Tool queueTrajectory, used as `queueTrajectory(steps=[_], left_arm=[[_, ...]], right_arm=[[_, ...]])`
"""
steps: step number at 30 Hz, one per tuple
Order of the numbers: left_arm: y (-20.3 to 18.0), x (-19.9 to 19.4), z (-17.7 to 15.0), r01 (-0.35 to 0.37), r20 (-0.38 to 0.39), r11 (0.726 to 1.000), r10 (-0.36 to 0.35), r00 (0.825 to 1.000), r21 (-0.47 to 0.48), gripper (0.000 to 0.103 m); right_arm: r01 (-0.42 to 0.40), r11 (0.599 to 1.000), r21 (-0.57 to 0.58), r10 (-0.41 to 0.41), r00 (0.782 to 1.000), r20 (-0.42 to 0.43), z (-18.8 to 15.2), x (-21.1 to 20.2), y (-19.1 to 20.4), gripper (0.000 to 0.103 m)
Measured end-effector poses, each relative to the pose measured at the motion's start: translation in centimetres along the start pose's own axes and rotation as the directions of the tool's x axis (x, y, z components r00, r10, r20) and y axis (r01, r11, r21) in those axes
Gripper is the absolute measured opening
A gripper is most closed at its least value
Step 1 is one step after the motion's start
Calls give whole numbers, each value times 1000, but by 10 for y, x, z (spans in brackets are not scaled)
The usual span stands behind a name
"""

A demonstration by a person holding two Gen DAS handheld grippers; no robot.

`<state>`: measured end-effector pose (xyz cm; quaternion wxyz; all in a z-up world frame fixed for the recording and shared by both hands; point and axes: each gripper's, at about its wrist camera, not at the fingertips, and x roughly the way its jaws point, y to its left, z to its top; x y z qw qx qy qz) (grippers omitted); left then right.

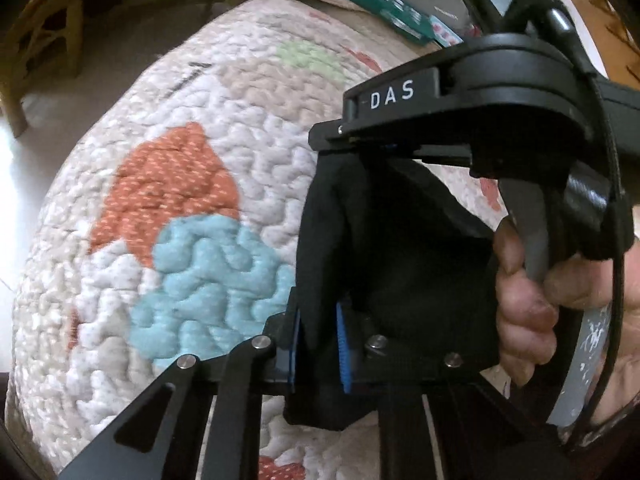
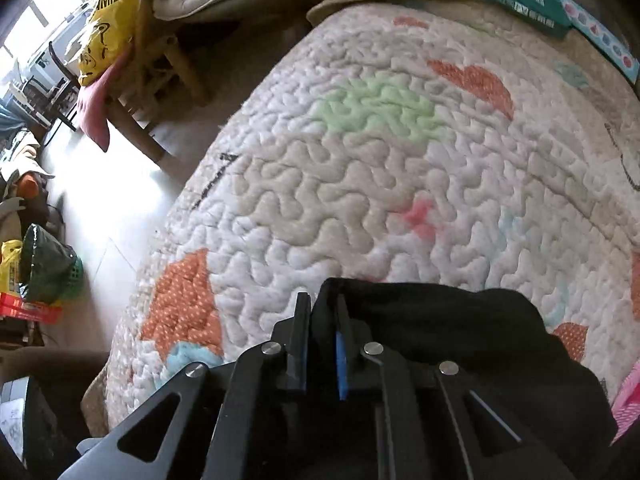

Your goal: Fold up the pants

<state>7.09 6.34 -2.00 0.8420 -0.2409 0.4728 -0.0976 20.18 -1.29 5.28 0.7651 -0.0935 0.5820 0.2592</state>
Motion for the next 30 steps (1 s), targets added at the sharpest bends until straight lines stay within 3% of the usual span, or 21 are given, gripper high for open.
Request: queueTrajectory(steps=[5, 10, 12, 14, 16, 19, 27, 30], left_arm=[[16, -21, 6, -99, 73, 995, 99, 992, -8, 14], [35, -15, 8, -141, 30, 988, 144, 989, -62, 26], [34, -16, 6, -145, 40, 988, 147, 988, -56, 29], [31, -15, 4, -153, 38, 987, 155, 987, -39, 35], [28, -13, 2, -161, 44, 986, 163, 986, -42, 37], [23, -12, 1, -177, 52, 984, 179, 982, -34, 37], [26, -23, -9, -208, 87, 977, 210, 974, -36, 40], [28, -28, -11, -214, 103, 976, 216, 971, -37, 42]], right_arm=[[-32, 999, -25, 33, 999, 36, 20, -2, 34, 10], [-38, 998, -58, 40, 998, 39, 29, 10, 55, 16], [-65, 997, -31, 66, 997, 37, 30, 13, 48, 29], [-81, 997, 17, 80, 993, 86, 26, -2, 31, 58], [-98, 989, 107, 78, 980, 182, 16, -29, 3, 60], [-83, 981, 176, 38, 969, 243, -8, -62, -25, 60], [90, 983, 162, -120, 975, 187, -114, -64, -23, 60], [225, 965, 133, -245, 956, 160, -146, -51, -27, 66]])
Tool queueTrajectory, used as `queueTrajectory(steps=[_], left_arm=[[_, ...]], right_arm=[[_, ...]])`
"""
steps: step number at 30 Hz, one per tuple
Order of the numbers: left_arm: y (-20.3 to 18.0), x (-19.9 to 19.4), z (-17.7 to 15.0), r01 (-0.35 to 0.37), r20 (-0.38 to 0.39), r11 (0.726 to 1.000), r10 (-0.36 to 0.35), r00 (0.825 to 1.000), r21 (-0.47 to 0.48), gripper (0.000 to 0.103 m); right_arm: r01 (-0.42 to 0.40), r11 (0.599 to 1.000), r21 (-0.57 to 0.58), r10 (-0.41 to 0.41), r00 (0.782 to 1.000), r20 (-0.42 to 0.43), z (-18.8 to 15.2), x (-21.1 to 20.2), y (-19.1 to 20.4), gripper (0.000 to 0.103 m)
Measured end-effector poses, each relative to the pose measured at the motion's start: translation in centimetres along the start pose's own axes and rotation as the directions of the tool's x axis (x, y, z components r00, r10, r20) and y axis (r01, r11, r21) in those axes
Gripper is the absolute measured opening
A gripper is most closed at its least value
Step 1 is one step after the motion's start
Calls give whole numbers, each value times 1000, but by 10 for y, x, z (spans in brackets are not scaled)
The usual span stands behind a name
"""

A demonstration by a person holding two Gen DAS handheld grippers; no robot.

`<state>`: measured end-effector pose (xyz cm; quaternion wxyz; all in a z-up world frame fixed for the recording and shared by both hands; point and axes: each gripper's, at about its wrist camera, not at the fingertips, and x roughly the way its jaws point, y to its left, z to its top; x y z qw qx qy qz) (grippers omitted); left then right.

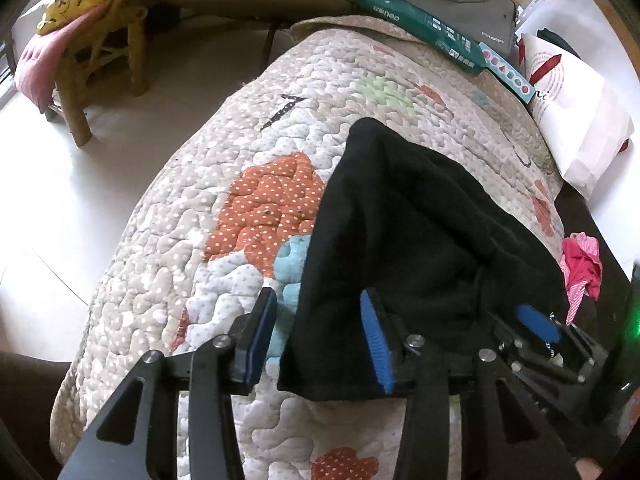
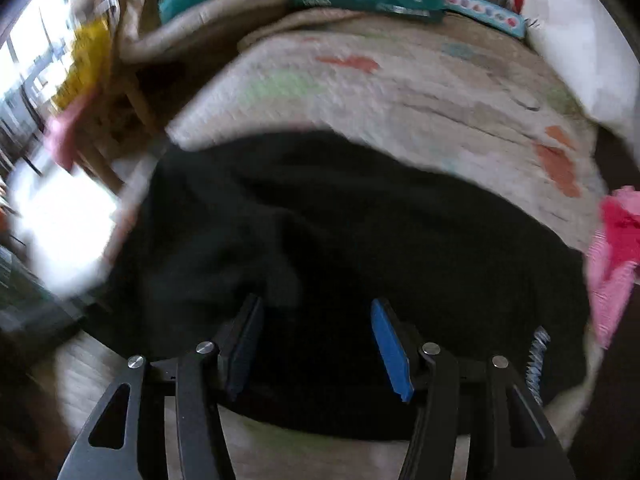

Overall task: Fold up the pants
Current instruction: 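Release the black pants with both grippers and smooth the folded bundle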

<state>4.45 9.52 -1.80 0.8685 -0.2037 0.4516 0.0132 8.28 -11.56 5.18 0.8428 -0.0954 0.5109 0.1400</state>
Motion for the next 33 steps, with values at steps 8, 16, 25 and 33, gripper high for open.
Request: queueTrajectory(steps=[8, 16, 25, 33], left_arm=[[-13, -31, -6, -43, 148, 998, 35, 988, 48, 43], [-37, -31, -17, -36, 144, 989, 15, 989, 146, 43], [-23, -20, -6, -47, 90, 996, 40, 995, 78, 47], [-36, -20, -11, -85, 107, 985, 69, 992, 153, 48]], right_arm=[[-15, 988, 154, -10, 987, 161, -4, -39, -43, 74], [-555, 743, 374, 531, 829, 177, 60, -9, -47, 66], [-338, 809, 481, 325, 939, 113, 50, 28, -79, 66], [-217, 880, 423, 147, 970, 192, -17, -39, -111, 67]])
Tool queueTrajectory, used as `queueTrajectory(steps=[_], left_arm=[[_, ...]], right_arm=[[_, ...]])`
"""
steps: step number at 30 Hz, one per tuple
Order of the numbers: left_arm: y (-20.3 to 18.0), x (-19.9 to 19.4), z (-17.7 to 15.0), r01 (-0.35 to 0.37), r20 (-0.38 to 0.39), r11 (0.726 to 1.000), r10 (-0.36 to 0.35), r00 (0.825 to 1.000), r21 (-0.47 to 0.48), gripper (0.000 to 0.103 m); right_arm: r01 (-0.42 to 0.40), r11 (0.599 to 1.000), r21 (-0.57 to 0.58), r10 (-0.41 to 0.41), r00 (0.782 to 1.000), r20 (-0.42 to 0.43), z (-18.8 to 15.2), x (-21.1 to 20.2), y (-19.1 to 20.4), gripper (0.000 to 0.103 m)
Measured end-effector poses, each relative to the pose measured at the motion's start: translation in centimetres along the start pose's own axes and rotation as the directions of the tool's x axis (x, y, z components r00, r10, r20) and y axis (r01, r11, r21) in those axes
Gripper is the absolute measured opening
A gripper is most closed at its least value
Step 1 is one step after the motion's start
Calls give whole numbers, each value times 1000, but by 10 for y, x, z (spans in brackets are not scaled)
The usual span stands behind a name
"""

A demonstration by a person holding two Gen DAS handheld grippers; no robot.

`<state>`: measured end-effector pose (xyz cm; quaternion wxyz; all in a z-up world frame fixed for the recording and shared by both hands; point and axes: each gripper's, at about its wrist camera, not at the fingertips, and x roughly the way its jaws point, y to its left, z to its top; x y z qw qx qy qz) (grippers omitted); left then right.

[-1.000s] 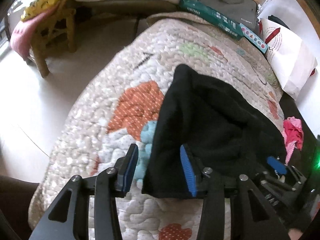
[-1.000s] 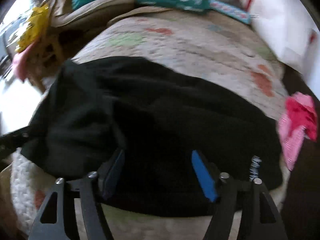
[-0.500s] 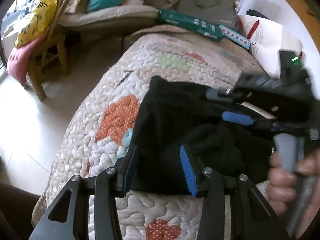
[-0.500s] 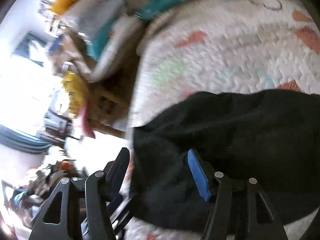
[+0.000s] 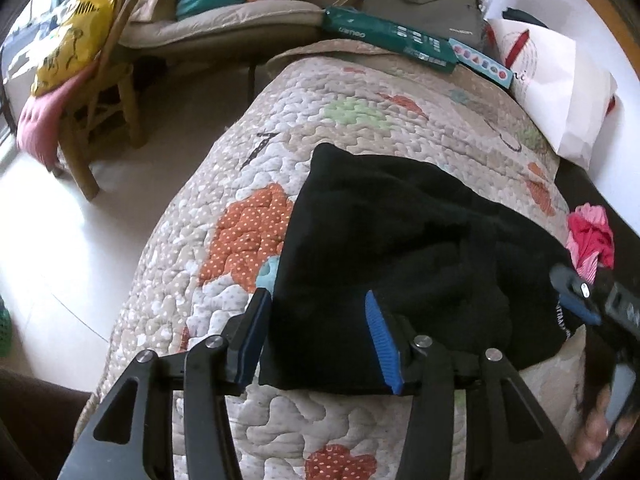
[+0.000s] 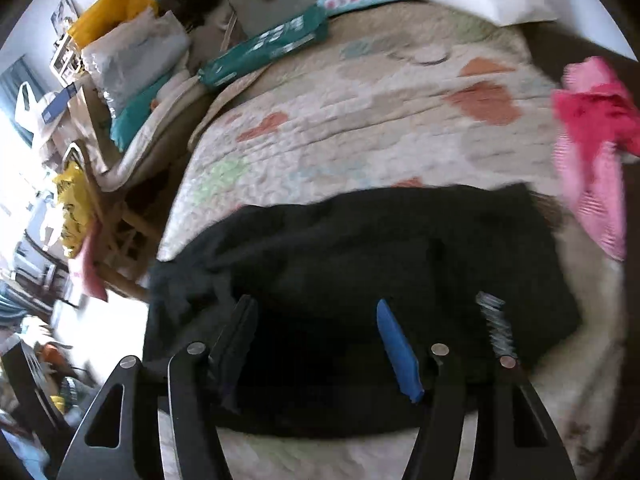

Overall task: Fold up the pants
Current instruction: 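Release the black pants with both grippers and smooth the folded bundle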

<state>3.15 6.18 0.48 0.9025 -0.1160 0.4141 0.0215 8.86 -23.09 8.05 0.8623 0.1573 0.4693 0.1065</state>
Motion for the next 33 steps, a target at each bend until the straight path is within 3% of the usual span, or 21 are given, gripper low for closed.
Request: queueTrajectory(steps=[8, 13, 33], left_arm=[[-17, -10, -2, -32, 62, 994, 25, 998, 105, 49], [-25, -12, -4, -22, 69, 989, 12, 998, 148, 49], [-28, -5, -5, -6, 25, 989, 3, 1000, 147, 49]], right_arm=[[64, 997, 47, -65, 998, 18, -57, -27, -33, 68], [90, 995, 36, -90, 996, 6, -62, -18, -28, 67], [137, 990, 34, -138, 990, 11, -68, -15, -26, 68]])
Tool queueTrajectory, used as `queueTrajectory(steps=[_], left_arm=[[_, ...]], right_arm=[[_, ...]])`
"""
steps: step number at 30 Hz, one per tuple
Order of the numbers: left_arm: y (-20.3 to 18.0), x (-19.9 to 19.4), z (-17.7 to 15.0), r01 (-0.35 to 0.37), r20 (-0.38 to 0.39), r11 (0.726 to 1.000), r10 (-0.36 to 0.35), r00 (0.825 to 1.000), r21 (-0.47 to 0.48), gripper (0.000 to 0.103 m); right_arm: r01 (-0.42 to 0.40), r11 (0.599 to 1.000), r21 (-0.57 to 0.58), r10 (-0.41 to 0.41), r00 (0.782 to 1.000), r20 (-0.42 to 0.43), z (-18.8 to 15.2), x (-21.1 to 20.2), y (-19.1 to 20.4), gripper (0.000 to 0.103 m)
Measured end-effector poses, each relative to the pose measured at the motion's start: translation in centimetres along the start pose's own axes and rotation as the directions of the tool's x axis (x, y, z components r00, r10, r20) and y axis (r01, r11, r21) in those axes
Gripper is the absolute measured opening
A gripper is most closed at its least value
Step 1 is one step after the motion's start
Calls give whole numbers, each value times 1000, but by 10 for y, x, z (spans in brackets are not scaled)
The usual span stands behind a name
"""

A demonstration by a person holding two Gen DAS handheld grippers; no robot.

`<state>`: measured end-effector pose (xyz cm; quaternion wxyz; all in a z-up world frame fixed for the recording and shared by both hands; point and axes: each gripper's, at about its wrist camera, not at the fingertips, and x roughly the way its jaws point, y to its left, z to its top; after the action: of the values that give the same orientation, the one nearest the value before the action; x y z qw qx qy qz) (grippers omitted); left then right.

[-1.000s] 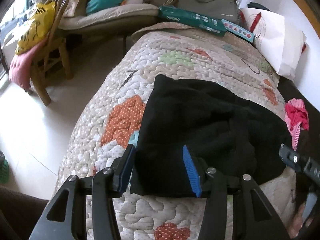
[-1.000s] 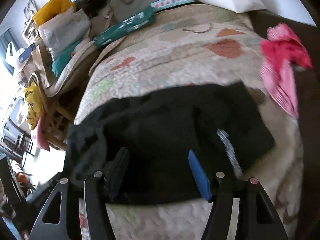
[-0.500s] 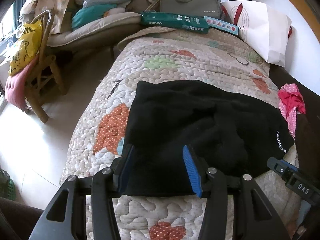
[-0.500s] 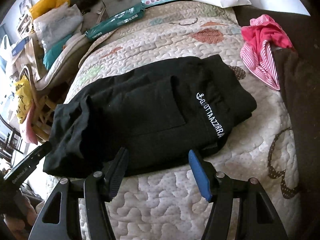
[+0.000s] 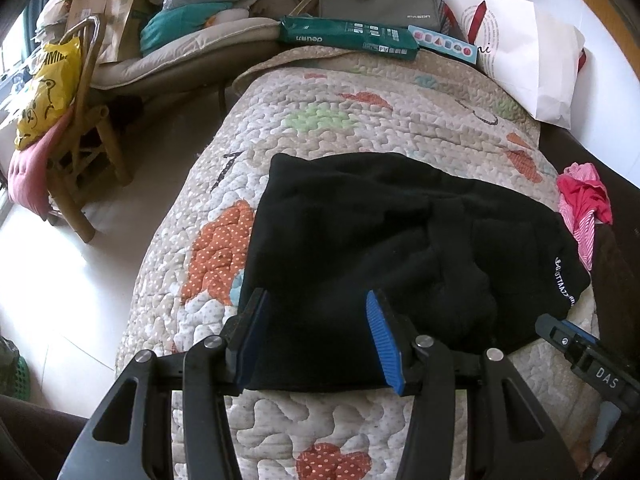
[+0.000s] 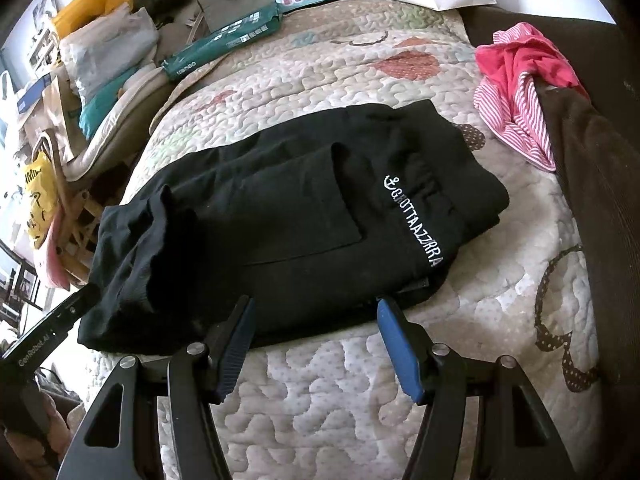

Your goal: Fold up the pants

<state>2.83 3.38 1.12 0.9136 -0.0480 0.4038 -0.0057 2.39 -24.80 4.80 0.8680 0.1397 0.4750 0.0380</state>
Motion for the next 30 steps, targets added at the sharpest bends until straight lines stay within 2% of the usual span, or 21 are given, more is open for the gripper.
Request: queueTrajectory(steps=[13, 17, 21, 24, 27, 30], left_arm=[[-2, 10, -1, -4, -25, 1000, 4, 1000, -4, 50], [-2, 12, 0, 2, -29, 1000, -2, 1000, -16, 50], [-6, 8, 6, 35, -27, 999, -35, 999, -12, 50], [-15, 2, 21, 90, -42, 996, -90, 995, 5, 51], [-36, 4, 41, 156, -67, 986, -153, 986, 49, 55], [-65, 13, 63, 225, -112, 968, -213, 971, 111, 56]], right_arm=[[-23, 999, 31, 23, 1000, 8, 1, 1, -5, 68], [13, 999, 53, -14, 999, 29, 4, -3, -11, 68], [87, 987, 138, -94, 994, 50, 5, -13, -33, 68], [113, 964, 240, -134, 988, 73, 6, -20, -54, 68], [79, 943, 322, -107, 992, 69, 6, -18, -71, 69], [45, 933, 357, -74, 995, 67, 6, -11, -76, 69]])
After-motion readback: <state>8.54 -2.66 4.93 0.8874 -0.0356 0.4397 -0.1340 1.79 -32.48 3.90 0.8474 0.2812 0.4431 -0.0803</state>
